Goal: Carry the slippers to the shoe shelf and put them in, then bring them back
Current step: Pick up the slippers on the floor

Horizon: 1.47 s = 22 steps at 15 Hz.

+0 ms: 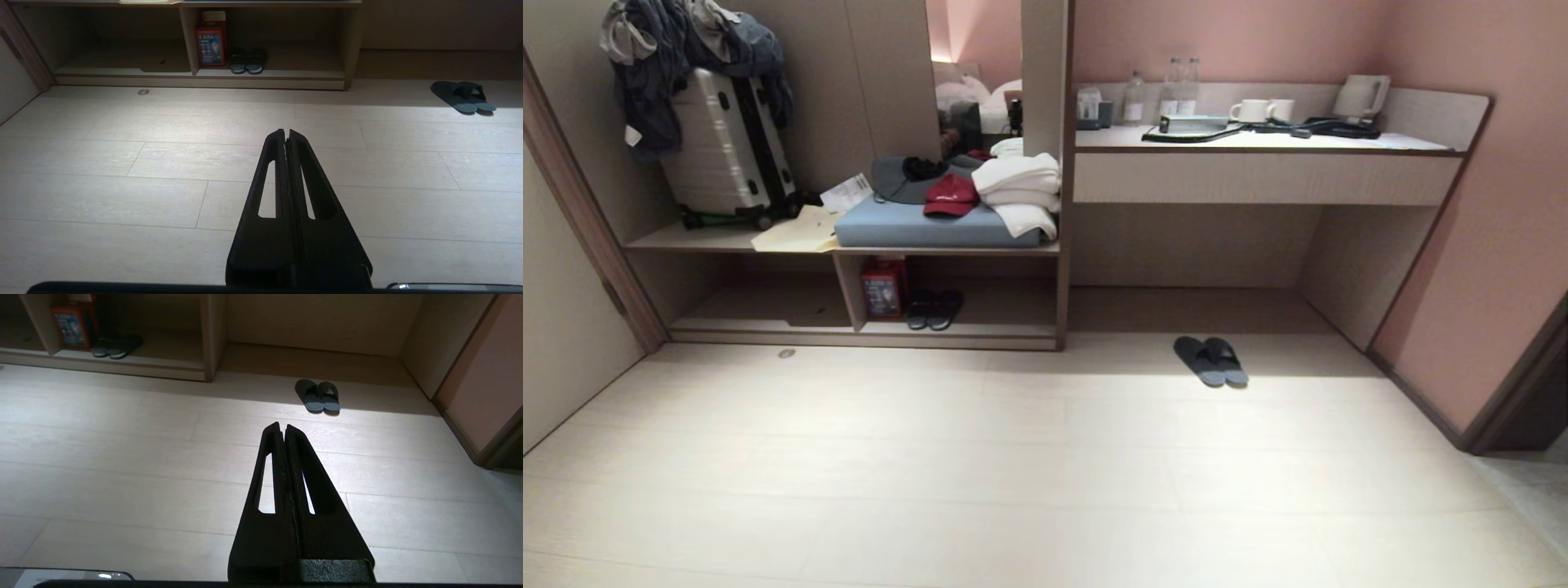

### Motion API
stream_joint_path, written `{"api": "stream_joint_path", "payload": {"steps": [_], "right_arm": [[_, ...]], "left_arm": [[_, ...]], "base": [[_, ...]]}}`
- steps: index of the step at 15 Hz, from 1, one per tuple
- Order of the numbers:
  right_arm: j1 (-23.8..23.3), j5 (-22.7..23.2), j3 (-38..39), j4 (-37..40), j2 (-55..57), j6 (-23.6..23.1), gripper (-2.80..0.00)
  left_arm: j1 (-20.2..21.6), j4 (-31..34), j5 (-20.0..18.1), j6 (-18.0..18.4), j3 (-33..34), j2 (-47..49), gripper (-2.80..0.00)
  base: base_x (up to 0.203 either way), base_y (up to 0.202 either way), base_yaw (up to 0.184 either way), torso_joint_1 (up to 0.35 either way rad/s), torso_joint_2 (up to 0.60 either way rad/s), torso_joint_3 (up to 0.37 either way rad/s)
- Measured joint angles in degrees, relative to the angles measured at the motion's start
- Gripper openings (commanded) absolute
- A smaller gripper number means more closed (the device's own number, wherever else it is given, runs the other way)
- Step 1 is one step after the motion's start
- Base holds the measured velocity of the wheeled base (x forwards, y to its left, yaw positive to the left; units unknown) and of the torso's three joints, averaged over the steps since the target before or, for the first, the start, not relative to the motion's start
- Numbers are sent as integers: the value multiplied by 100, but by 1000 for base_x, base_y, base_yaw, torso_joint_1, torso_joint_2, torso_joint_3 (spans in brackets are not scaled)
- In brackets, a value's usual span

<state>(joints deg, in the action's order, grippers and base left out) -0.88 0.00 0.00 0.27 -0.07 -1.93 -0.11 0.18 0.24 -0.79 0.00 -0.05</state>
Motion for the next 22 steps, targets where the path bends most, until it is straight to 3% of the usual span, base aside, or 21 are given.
{"api": "stream_joint_path", "payload": {"steps": [22], "right_arm": [[0, 13, 0, -11, 0, 107, -280]], "left_arm": [[3, -2, -2, 20, 0, 5, -280]], "base": [[195, 0, -1, 3, 3, 3]]}}
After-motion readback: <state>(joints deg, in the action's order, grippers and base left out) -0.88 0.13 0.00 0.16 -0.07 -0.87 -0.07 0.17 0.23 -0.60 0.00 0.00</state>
